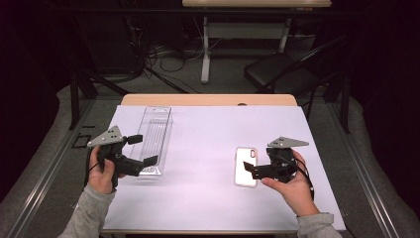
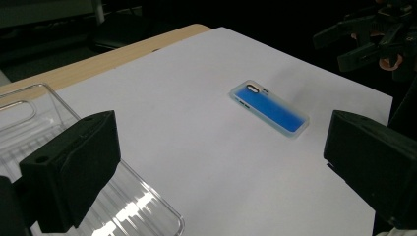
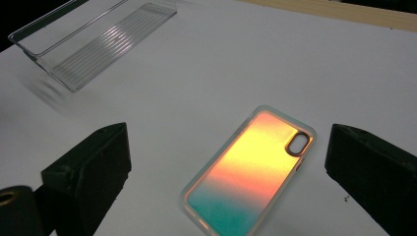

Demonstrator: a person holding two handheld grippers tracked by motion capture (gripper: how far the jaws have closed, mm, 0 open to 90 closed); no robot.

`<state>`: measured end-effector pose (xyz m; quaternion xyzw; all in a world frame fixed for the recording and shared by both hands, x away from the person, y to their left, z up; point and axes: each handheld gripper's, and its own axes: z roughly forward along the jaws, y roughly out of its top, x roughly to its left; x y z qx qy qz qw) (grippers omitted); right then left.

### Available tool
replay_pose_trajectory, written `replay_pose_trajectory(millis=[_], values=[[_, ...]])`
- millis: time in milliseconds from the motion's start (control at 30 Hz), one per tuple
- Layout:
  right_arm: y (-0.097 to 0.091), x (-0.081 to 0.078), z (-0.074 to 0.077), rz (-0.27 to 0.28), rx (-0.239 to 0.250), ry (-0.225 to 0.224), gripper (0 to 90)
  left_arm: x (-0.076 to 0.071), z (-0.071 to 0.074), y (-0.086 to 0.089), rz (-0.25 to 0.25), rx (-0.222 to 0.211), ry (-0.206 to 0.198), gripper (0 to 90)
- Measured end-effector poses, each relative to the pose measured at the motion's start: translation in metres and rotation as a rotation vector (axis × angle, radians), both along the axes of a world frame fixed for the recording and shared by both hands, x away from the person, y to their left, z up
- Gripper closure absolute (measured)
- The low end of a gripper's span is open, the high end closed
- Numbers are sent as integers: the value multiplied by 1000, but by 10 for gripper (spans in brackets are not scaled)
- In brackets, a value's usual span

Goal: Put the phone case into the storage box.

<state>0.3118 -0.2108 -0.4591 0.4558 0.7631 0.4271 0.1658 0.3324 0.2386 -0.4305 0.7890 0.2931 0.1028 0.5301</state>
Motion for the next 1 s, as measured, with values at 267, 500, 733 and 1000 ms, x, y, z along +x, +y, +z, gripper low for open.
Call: replay_pose_trajectory(millis=[267,500,733,1000], values=[[0,15,5,-26,-36,28,145,17,6,-5,3,-1,17,8],[-7,35,12,-54,-33,80,206,30,10,-8,18,12,27,8],[-10,50,15,-80,-32,113,233,43,15,-12,45,19,26,8],[-11,67,10,-107,-43,160,327,51,15,-16,60,35,17,8]])
